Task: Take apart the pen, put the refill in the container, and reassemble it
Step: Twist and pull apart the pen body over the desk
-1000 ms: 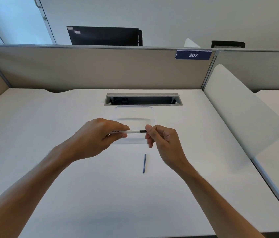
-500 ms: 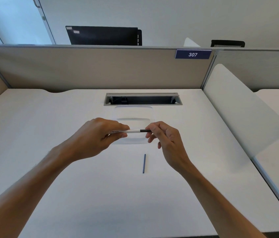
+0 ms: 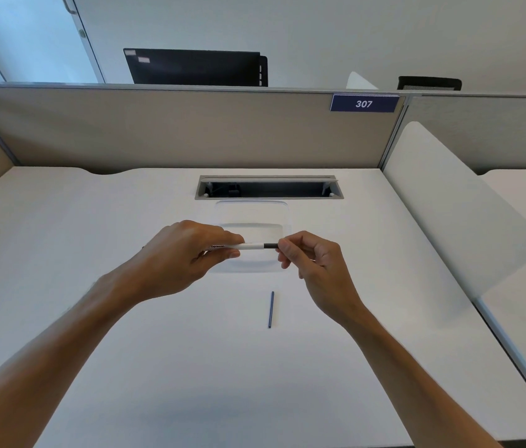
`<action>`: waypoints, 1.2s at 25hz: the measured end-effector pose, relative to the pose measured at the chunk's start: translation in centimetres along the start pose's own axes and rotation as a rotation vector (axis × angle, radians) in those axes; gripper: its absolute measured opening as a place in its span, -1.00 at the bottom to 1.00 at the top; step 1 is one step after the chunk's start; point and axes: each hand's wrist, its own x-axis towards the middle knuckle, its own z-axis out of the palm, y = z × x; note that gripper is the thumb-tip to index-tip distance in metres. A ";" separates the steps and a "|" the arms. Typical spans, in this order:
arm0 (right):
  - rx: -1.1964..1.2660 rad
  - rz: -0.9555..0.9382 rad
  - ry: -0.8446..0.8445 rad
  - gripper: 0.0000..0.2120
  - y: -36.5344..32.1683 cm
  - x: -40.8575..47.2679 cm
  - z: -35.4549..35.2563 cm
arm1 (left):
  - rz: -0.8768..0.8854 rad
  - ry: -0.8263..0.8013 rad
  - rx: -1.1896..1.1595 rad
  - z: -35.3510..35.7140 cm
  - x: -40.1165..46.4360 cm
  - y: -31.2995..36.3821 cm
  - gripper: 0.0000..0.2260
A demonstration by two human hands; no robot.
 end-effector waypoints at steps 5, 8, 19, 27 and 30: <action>0.005 0.011 -0.003 -0.88 -0.1 0.1 0.0 | 0.003 0.002 -0.003 0.1 0.2 0.0 -0.71; 0.040 0.032 0.035 -0.72 -0.2 0.5 0.1 | 0.006 0.008 -0.010 0.2 0.4 0.0 -0.74; 0.056 0.017 0.013 -0.84 0.4 1.1 -0.1 | -0.029 -0.027 -0.024 0.5 1.0 -0.9 -0.74; 0.070 0.068 0.029 -0.97 0.9 1.8 -0.2 | -0.048 -0.038 -0.031 0.7 1.6 -1.8 -0.71; 0.065 0.071 0.033 -0.82 1.0 2.3 -0.1 | -0.048 -0.036 -0.042 0.7 2.0 -2.1 -0.69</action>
